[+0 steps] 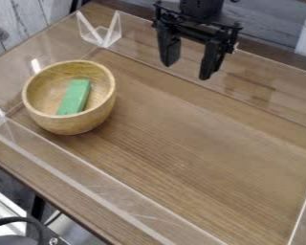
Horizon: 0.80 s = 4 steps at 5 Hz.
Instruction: Remove the green block from inside the brown bowl and put it on the table
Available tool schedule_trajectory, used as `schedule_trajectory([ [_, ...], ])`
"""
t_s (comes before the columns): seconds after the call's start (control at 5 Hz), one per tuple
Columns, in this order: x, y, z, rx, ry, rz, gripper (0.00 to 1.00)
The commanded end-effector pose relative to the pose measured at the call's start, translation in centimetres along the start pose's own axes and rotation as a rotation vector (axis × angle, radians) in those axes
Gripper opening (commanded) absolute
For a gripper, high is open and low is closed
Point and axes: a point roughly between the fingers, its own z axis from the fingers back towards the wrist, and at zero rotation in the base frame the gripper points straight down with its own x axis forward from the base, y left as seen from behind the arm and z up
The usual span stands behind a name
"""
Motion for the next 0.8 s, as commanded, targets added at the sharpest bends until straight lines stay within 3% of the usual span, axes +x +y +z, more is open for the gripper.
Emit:
schedule_trajectory([
  [0.0,-0.5,1.0,-0.6,0.004,0.025,-0.001,1.0],
  [0.2,-2.3,3.4,-1.1,0.009,0.043,0.009,1.0],
  [0.4,-4.3,7.4,-1.1,0.015,0.023,0.036,1.0],
  [0.6,-5.4,11.1,-1.2,0.018,0.007,0.053,1.0],
])
